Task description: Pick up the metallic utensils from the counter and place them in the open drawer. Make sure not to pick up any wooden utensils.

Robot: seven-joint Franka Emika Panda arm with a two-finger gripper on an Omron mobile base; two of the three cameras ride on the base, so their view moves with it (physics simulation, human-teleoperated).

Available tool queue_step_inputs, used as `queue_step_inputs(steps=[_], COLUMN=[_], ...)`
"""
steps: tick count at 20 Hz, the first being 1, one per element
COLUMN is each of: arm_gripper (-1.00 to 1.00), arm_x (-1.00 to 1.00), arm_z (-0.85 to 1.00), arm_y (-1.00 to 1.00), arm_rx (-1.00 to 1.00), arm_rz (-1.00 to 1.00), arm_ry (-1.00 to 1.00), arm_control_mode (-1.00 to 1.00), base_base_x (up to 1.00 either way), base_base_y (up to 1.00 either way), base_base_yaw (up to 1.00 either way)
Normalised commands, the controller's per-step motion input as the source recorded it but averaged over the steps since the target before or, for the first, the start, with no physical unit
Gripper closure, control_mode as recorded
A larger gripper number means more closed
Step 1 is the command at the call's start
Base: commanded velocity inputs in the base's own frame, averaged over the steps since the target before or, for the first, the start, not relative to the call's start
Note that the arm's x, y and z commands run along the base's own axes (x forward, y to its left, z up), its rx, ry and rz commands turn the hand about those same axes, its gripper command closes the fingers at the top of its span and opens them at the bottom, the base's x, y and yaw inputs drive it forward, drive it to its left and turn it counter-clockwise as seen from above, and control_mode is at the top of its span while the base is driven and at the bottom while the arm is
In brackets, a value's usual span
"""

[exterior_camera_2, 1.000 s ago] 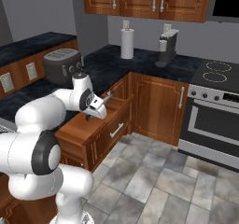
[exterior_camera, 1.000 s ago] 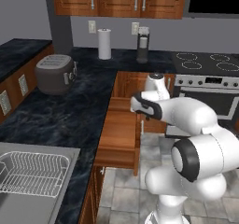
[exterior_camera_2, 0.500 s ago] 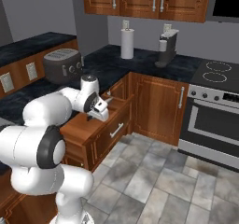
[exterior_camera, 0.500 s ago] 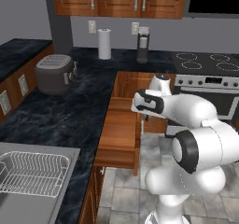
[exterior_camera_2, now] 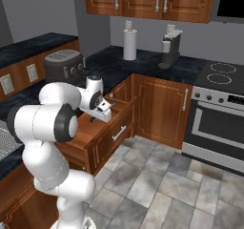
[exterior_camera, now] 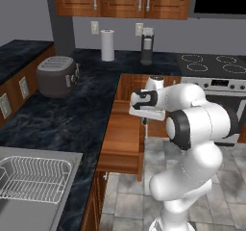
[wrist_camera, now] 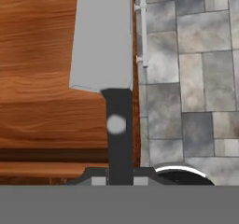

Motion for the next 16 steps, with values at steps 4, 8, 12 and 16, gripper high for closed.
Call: queue_step_inputs(steps=[4, 8, 12, 16], arm_gripper=[1.00, 1.00, 1.00, 1.00], arm_x=[0.36, 0.34, 0.36, 0.51], arm_z=[-0.37, -0.52, -0.63, -0.50], arm_y=[0.03, 0.00, 0.00, 0.15], arm_rx=[0.00, 0.00, 0.00, 0.00], arm_rz=[0.01, 0.03, 0.04, 0.03], arm_ry=[0.01, 0.00, 0.00, 0.00], arm_control_mode=[-1.00, -1.00, -1.00, -1.00], base_base_x=[0.00, 0.00, 0.00, 0.00], base_base_y=[0.00, 0.00, 0.00, 0.00], base_base_yaw=[0.00, 0.00, 0.00, 0.00])
